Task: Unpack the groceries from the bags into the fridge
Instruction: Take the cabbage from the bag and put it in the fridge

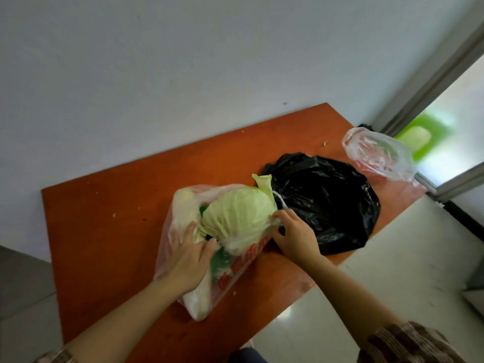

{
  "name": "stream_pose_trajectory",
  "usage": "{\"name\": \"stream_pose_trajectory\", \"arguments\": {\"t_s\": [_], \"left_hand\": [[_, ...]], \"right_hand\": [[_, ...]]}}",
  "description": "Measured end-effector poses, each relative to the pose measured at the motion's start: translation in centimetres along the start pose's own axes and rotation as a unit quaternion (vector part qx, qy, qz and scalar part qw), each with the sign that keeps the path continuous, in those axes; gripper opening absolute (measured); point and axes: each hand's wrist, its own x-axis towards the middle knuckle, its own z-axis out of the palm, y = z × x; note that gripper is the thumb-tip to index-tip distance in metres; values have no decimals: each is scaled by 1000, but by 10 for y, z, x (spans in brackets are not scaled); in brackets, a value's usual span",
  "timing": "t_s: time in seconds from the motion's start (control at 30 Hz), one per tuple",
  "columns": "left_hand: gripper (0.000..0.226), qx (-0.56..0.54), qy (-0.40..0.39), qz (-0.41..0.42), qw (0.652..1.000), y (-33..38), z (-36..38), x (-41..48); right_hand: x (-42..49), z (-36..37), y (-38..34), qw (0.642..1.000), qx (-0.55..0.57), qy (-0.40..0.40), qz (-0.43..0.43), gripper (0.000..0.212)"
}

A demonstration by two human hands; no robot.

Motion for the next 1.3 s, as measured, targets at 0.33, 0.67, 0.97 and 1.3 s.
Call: {"name": "stream_pose_trajectory", "arguments": {"t_s": [0.33,0.67,0.97,1.3], "left_hand": [[66,193,-70,-34,978,16,20,-23],[48,43,207,0,978,59,-44,8],[21,-214,56,-47,974,56,-29,58],[34,-270,-96,-66,956,58,-16,67]], "right_hand": [[-31,3,44,969,-112,-193,-108,20],[43,-46,-34,996,91,-1,-16,34],[39,-13,-57,988,43,-143,31,81],[-26,-13,-13,958,255,-78,108,101]]}}
